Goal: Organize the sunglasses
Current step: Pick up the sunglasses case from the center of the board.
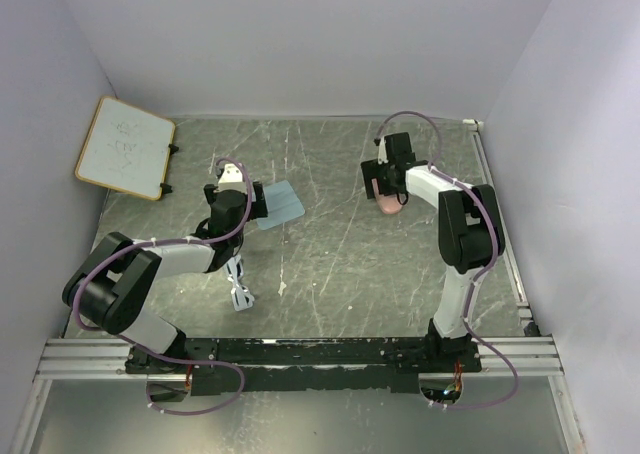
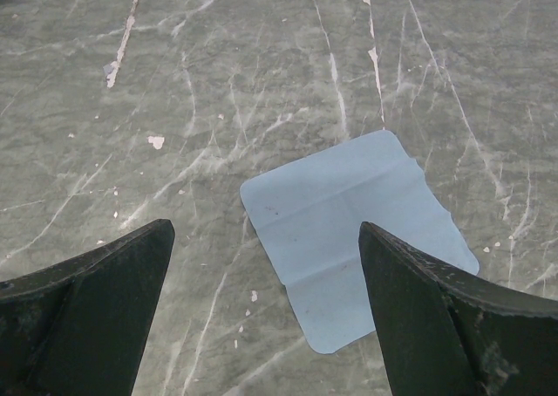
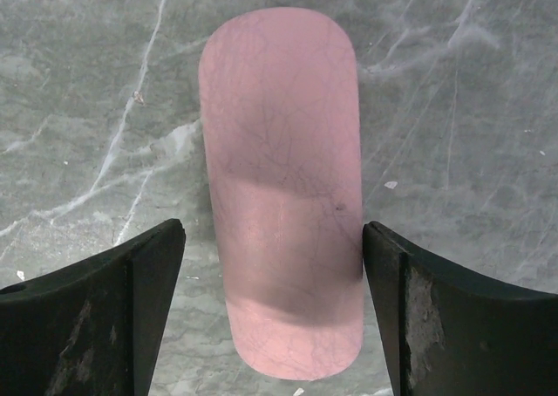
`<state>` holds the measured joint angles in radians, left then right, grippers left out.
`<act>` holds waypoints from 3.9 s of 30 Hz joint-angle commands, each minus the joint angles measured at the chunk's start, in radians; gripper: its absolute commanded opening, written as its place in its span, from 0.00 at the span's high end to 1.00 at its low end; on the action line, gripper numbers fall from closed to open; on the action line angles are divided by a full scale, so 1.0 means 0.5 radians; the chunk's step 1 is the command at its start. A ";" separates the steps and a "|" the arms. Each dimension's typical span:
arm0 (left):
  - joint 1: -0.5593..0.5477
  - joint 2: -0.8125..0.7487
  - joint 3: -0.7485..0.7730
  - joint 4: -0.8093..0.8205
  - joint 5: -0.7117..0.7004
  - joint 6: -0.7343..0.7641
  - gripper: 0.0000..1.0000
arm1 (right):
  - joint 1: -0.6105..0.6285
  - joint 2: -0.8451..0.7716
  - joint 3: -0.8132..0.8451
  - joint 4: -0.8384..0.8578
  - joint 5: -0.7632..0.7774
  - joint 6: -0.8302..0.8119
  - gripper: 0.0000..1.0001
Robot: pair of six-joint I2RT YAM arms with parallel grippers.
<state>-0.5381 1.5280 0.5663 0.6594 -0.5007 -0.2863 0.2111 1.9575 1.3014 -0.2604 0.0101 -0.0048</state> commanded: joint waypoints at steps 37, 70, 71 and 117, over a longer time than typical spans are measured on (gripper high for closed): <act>0.028 0.012 0.058 -0.002 0.024 -0.021 0.01 | 0.198 0.367 0.568 -0.523 0.287 0.117 0.30; 0.032 0.043 0.067 0.006 0.038 -0.020 0.01 | 0.216 0.457 0.688 -0.580 0.324 0.080 0.38; 0.033 0.046 0.067 0.004 0.041 -0.018 0.01 | 0.218 0.459 0.689 -0.586 0.335 0.083 0.38; 0.040 0.030 0.061 -0.003 0.035 -0.025 0.01 | 0.240 0.514 0.734 -0.692 0.231 0.088 0.80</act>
<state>-0.5251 1.5433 0.5755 0.6502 -0.4992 -0.2890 0.3225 2.1880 1.6718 -0.5907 0.1352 0.0399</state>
